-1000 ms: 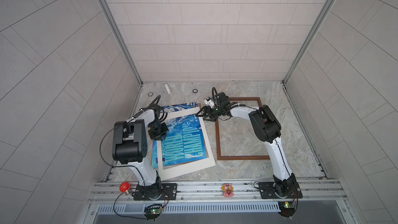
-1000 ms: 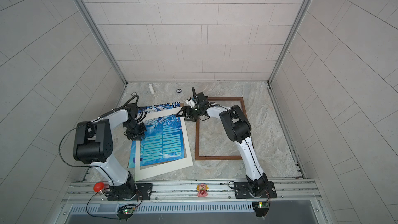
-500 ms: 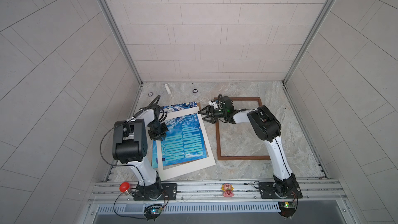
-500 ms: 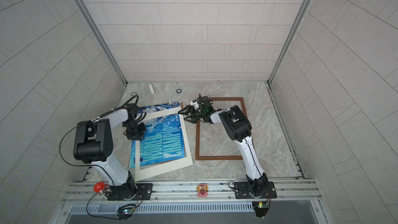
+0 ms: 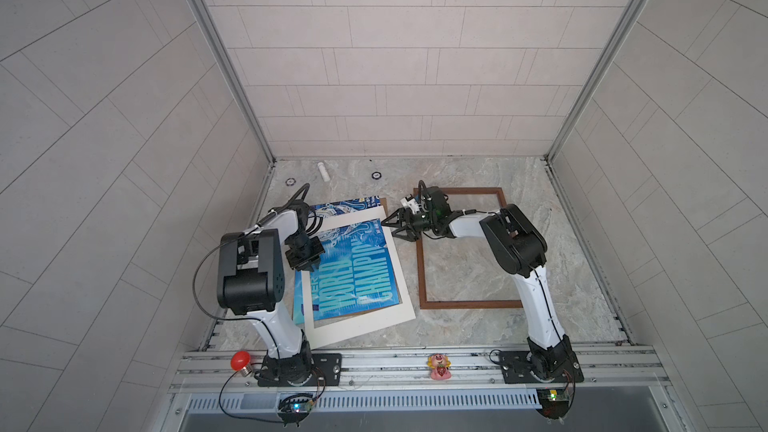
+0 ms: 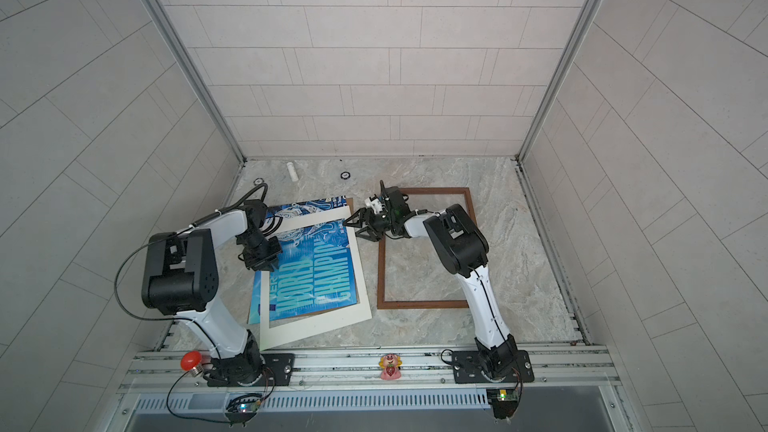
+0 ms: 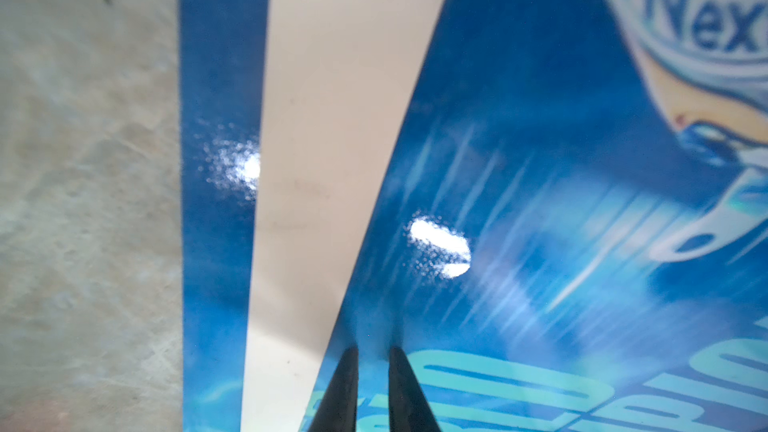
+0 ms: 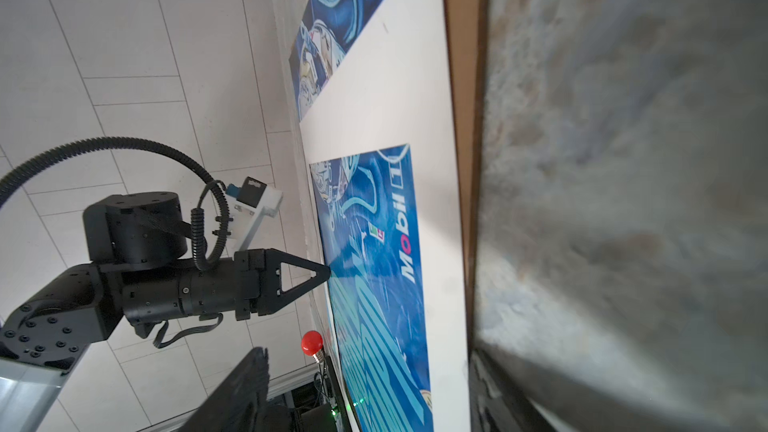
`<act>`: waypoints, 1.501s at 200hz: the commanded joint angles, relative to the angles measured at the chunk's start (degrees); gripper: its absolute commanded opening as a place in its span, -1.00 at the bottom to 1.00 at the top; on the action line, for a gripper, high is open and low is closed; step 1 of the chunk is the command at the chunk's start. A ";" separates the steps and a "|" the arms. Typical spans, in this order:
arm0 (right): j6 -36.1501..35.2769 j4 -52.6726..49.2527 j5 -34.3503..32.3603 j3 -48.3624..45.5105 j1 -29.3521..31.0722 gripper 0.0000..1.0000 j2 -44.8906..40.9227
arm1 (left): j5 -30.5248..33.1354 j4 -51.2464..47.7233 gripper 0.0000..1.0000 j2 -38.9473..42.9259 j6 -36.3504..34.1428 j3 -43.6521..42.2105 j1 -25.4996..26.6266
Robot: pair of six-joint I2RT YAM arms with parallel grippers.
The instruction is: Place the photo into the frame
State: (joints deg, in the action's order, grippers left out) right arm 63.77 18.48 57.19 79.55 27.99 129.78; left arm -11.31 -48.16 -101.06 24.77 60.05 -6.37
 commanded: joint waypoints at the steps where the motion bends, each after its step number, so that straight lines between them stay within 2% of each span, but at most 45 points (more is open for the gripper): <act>1: -3.30 -6.44 -0.61 0.34 0.38 0.37 -2.05 | -1.94 2.43 -0.64 -4.02 -0.52 -2.46 0.39; 22: -2.64 -5.36 -0.25 -0.45 0.55 0.33 -2.76 | -1.97 2.40 -0.64 -4.14 -0.59 -2.40 0.32; 55: 4.14 4.04 1.34 -2.99 0.70 0.24 -3.80 | -2.71 2.46 -0.66 -4.76 -0.77 -2.38 0.42; 140: 2.21 0.11 2.55 -3.21 1.24 0.21 -8.21 | -3.28 2.61 -0.72 -4.85 -0.78 -2.65 0.59; 167: 6.17 6.26 3.46 -4.70 1.53 0.18 -8.15 | -3.47 2.55 -0.72 -5.03 -0.87 -2.64 0.75; 221: 9.10 10.54 5.03 -4.99 3.33 0.14 -7.57 | -3.55 2.63 -0.72 -4.94 -0.87 -2.56 0.85; 265: 22.16 29.69 5.89 -7.56 3.73 0.01 -5.43 | -4.02 2.63 -0.73 -5.03 -1.03 -2.65 1.01; 300: 19.37 27.03 6.32 -6.87 4.87 -0.01 -5.37 | -4.41 2.73 -0.74 -5.29 -1.09 -2.47 1.35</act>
State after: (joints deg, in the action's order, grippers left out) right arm 81.76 42.98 62.39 72.20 31.79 123.76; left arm -12.64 -48.75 -101.65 24.38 60.51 -6.24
